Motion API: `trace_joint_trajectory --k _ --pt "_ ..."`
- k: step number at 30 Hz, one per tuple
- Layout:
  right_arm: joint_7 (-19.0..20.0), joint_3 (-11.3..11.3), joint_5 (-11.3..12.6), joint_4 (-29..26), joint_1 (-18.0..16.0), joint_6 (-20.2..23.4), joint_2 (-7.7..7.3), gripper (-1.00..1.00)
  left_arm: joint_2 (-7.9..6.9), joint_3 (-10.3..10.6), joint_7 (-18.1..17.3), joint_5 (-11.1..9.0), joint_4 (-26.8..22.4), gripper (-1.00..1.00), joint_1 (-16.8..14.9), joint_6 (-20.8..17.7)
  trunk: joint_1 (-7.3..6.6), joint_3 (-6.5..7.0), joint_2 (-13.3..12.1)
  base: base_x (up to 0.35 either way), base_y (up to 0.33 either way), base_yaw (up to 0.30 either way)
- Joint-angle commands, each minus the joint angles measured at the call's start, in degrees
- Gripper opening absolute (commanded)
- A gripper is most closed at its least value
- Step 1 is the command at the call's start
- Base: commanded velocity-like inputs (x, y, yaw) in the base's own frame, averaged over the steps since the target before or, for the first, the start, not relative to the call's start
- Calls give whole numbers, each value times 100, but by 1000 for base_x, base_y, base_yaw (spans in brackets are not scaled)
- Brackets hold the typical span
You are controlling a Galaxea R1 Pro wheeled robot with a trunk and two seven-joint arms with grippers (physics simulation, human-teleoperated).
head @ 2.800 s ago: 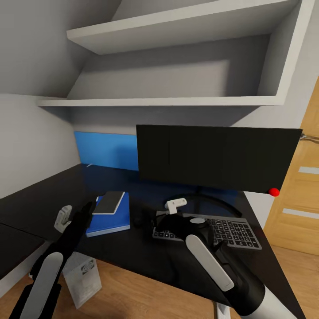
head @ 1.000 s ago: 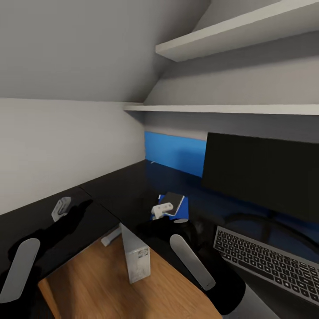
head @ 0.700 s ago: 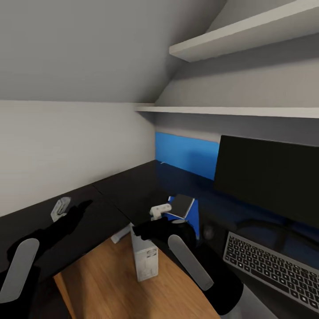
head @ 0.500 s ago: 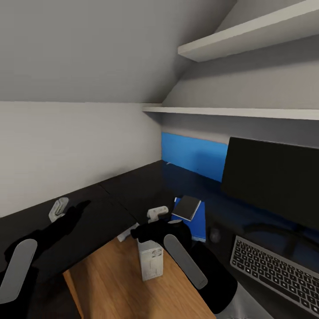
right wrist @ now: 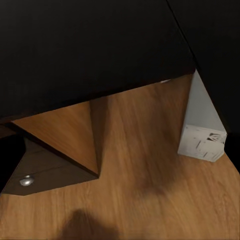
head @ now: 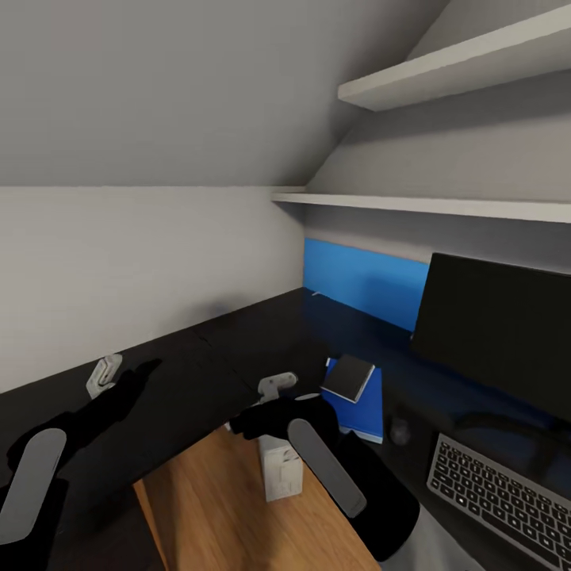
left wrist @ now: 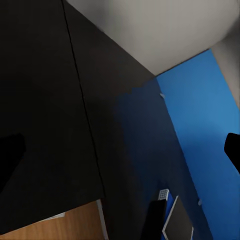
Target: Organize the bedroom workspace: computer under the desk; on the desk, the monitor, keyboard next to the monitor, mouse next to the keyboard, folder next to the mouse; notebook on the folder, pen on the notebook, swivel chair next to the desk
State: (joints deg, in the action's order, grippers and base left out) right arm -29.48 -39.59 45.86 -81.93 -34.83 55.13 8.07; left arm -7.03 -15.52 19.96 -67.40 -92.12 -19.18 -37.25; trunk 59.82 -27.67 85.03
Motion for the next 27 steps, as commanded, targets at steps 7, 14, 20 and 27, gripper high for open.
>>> trace_joint_trajectory --k 7,14,20,27 --pt "-66 1 41 255 -30 114 140 100 -5 -12 52 -55 -6 100 6 -19 -155 67 -278 0 0 5" --pt "-52 -12 25 505 -32 128 172 100 -163 -238 53 -28 -7 100 114 -27 -308 182 -559 0 0 123" --pt "-31 -44 20 740 -46 108 192 100 -346 -282 277 21 -8 100 201 -30 -352 216 -639 0 0 251" --pt "-24 -256 13 806 -44 69 192 100 -444 -267 850 28 -8 100 213 -48 -352 216 -639 0 0 274"
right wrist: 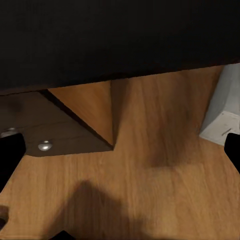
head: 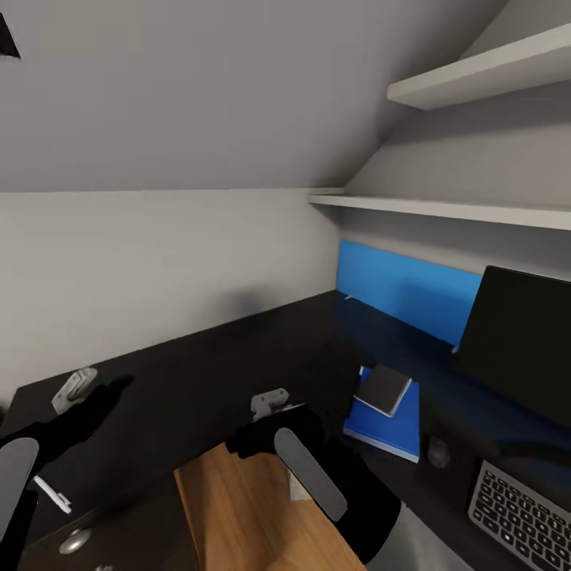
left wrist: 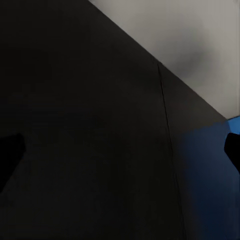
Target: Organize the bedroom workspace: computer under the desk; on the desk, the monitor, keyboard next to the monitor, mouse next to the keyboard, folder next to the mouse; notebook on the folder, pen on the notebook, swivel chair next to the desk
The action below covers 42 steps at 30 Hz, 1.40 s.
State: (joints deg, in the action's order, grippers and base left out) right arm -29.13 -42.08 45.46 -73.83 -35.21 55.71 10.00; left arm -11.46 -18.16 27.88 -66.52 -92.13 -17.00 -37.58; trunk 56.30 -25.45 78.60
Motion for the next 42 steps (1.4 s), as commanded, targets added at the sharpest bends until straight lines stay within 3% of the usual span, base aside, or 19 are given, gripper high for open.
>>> trace_joint_trajectory --k 1,2,5,18,32,42 --pt "-59 -40 54 -2 -6 7 0 100 -9 0 91 -61 -7 100 -2 -18 0 -7 4 0 0 278" --pt "-59 -224 52 5 -4 -22 0 100 -44 21 188 -56 -7 100 13 -52 0 -7 4 0 0 280" --pt "-58 -300 51 7 -4 -43 0 100 -57 27 216 -55 -7 100 21 -65 0 -7 4 0 0 280" --pt "-66 -362 44 9 -4 -86 0 100 -66 -1 218 -54 -7 100 50 -74 0 -7 4 0 0 280" --pt "-67 -378 21 24 -4 -289 0 100 -82 -21 155 -54 -7 100 735 -74 0 -7 4 0 0 280" --pt "-67 -396 -244 41 -4 -355 0 100 -225 -171 -170 -54 -7 100 1054 -67 0 -7 4 0 0 280"
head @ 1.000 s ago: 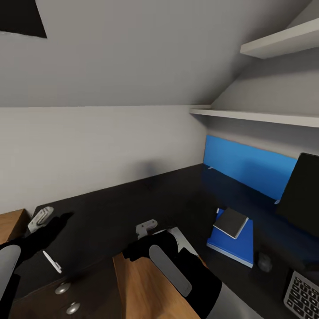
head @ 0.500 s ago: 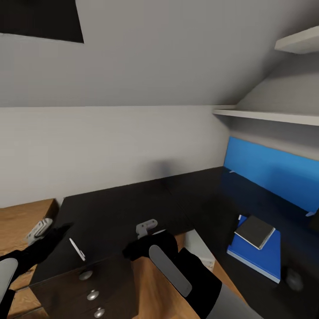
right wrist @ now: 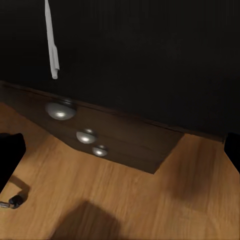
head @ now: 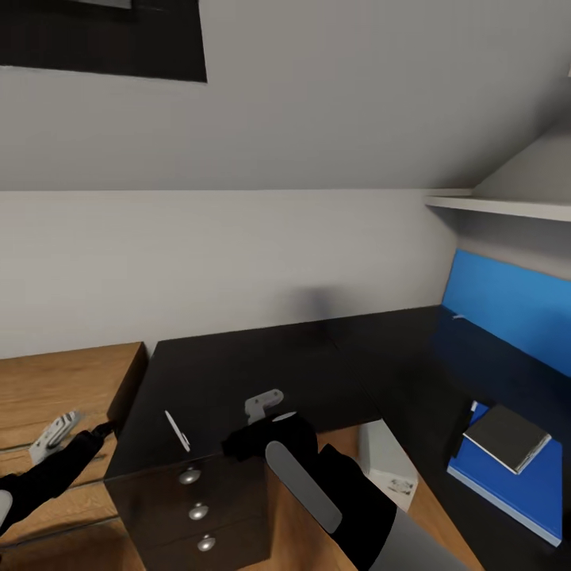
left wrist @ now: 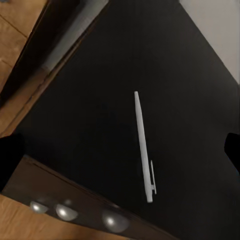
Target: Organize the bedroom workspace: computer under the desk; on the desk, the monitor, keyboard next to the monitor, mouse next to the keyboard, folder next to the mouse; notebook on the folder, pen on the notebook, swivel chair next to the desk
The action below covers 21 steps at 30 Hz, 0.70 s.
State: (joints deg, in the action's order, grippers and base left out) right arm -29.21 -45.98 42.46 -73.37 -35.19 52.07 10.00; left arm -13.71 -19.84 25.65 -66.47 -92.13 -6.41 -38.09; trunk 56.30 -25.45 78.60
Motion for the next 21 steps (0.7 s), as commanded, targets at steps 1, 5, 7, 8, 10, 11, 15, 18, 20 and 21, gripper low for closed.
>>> trace_joint_trajectory --k 1,5,7,8,10,11,15,18,20,21 --pt "-59 -7 40 -3 -6 7 0 100 -11 -13 23 -59 -6 100 14 -15 0 -7 4 0 0 279" --pt "-59 -7 34 3 -6 6 0 100 -15 -18 9 -59 -6 100 38 -15 0 -7 4 0 0 277" --pt "-59 -7 33 28 -6 6 0 100 -15 -12 8 -59 -6 100 43 -15 0 -7 4 0 0 277" --pt "-59 -4 30 65 -6 2 0 100 -11 6 7 -59 -5 100 48 -15 0 -7 4 0 0 276" --pt "-59 -2 29 98 -6 0 0 100 6 19 12 -59 -2 100 59 -15 0 -7 4 0 0 276" --pt "-59 -1 28 113 -6 -1 0 100 17 25 17 -59 -1 100 65 -15 0 -7 4 0 0 276" --pt "-59 0 26 161 -6 -3 0 100 78 117 54 -54 23 100 152 6 0 -7 4 0 0 276" --pt "-56 1 25 181 -6 -3 0 100 165 294 63 0 44 100 460 68 0 -7 4 0 0 276" --pt "-53 6 24 186 -6 -4 0 100 192 325 49 33 44 100 677 96 0 -7 4 0 0 276" --pt "-54 6 22 187 -6 -5 0 100 199 332 43 41 41 100 752 102 0 -7 4 0 0 276"
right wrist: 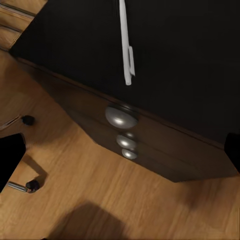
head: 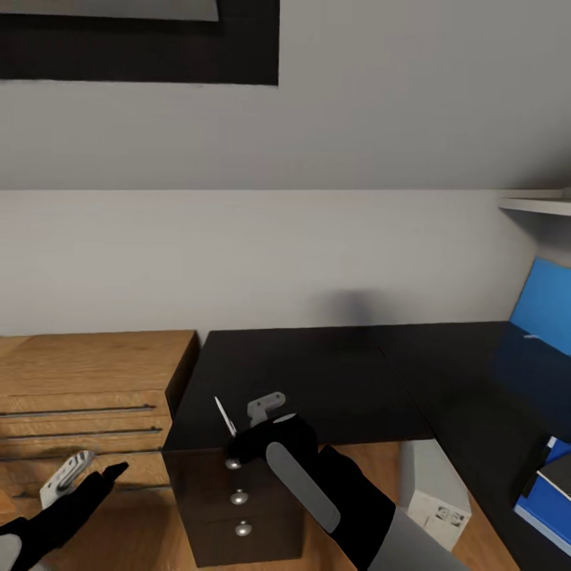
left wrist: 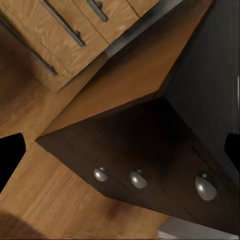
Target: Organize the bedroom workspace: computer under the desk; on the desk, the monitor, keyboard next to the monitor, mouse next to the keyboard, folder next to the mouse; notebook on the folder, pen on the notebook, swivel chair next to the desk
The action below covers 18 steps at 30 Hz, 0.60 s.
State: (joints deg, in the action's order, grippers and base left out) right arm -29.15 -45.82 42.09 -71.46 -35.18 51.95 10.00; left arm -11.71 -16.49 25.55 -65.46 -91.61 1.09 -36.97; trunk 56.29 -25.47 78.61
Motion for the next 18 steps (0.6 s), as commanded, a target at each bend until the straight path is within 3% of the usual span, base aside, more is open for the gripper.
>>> trace_joint_trajectory --k 1,3,10,15,18 --pt "-61 -9 58 -3 -7 5 0 100 8 2 50 -54 -13 100 82 3 0 -5 3 0 0 276" --pt "-64 -6 57 10 -7 0 0 100 40 13 41 -42 -18 100 331 112 0 -5 3 0 0 276" --pt "-72 4 54 154 -8 -216 0 100 152 100 72 12 -7 100 752 499 0 -5 3 0 0 276" --pt "-95 13 54 399 -14 -552 0 100 221 242 83 342 10 100 837 575 0 -5 3 0 0 151" --pt "-123 20 54 730 -15 -1043 0 100 285 321 69 509 17 100 857 594 0 -5 3 100 0 42"
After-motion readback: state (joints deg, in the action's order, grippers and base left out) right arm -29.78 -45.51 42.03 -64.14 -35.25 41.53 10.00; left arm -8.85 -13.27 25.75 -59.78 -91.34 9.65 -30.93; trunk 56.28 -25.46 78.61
